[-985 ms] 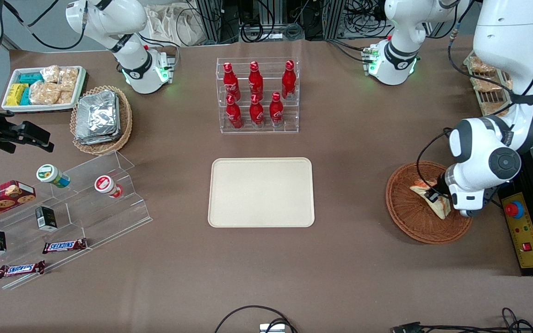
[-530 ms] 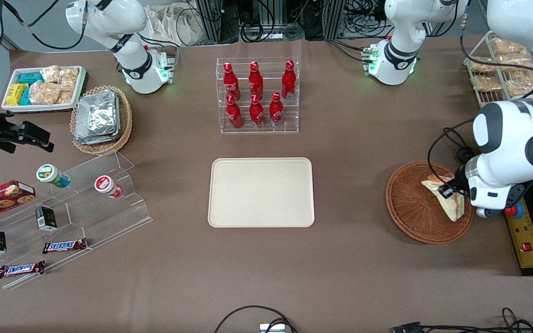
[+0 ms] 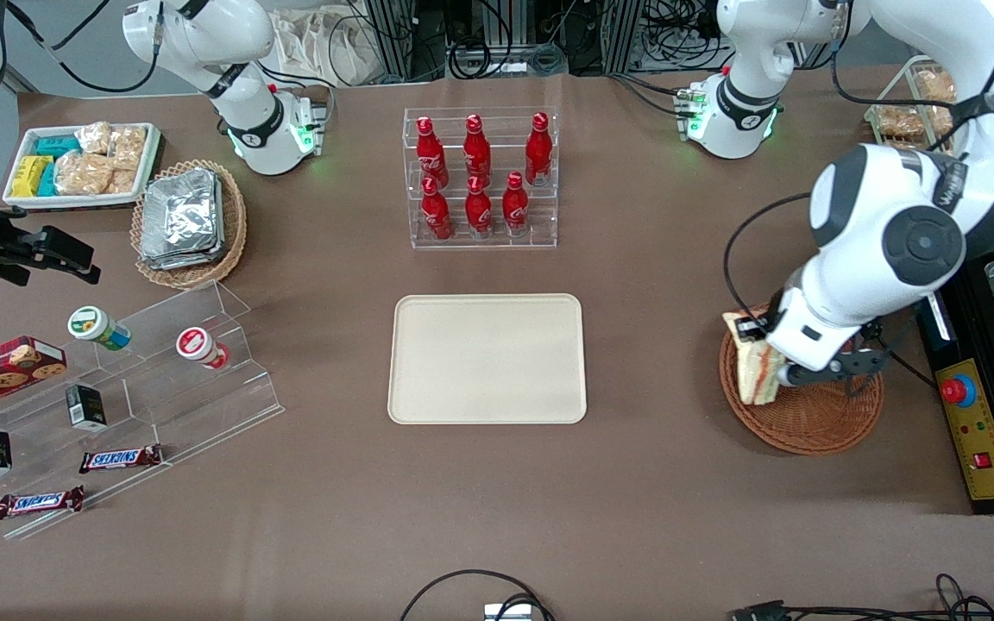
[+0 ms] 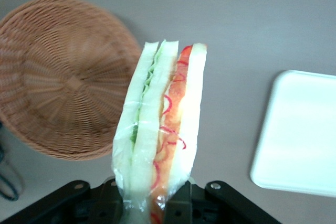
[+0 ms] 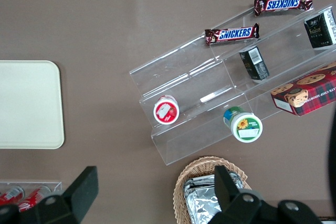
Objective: Place sandwich from basket to tray
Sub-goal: 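Lift the sandwich out of the basket and carry it over the cream tray, then lower the held sandwich onto the tray and open the left gripper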
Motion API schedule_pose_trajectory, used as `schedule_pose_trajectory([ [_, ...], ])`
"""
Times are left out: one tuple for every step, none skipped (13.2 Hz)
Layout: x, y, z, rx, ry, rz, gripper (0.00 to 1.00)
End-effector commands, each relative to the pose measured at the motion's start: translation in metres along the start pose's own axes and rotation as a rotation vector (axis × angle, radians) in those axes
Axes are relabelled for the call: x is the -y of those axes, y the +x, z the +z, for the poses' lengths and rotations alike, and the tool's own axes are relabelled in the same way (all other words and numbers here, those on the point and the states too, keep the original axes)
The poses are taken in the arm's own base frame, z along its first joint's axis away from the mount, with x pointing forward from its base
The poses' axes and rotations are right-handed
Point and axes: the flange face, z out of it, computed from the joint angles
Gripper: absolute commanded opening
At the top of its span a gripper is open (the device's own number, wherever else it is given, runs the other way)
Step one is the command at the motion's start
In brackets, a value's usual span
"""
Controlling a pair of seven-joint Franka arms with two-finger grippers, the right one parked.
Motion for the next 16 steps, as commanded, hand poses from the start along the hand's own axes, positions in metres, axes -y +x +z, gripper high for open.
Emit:
schedule_pose_trajectory([
  [-0.051,-0.006,-0.032,0.003,0.0,0.097,0.0],
  [-0.071,-0.014,-0.033,0.006,0.004,0.129,0.0],
  [-0.096,-0.025,-0.026,0.016,0.009,0.162,0.0],
  [-0.121,-0.035,-0.015,0.033,0.01,0.15,0.0],
  [-0.139,-0.037,-0.003,0.047,0.004,0.109,0.0],
  [-0.163,-0.039,0.006,0.053,0.003,0.106,0.0],
  [-0.186,-0.04,0.02,0.046,0.027,0.122,0.0],
  [-0.199,-0.038,0.04,0.045,0.062,0.117,0.0],
  [-0.209,-0.036,0.061,0.062,0.076,0.094,0.0],
  [-0.224,-0.036,0.083,0.076,0.082,0.093,0.0],
  [-0.24,-0.041,0.102,0.084,0.084,0.103,0.0],
  [-0.249,-0.043,0.121,0.092,0.088,0.093,0.0],
  [-0.254,-0.041,0.132,0.086,0.078,0.069,0.0],
  [-0.26,-0.043,0.145,0.078,0.082,0.061,0.0],
  [-0.268,-0.048,0.157,0.063,0.099,0.063,0.0],
  [-0.269,-0.048,0.17,0.053,0.128,0.055,0.0],
])
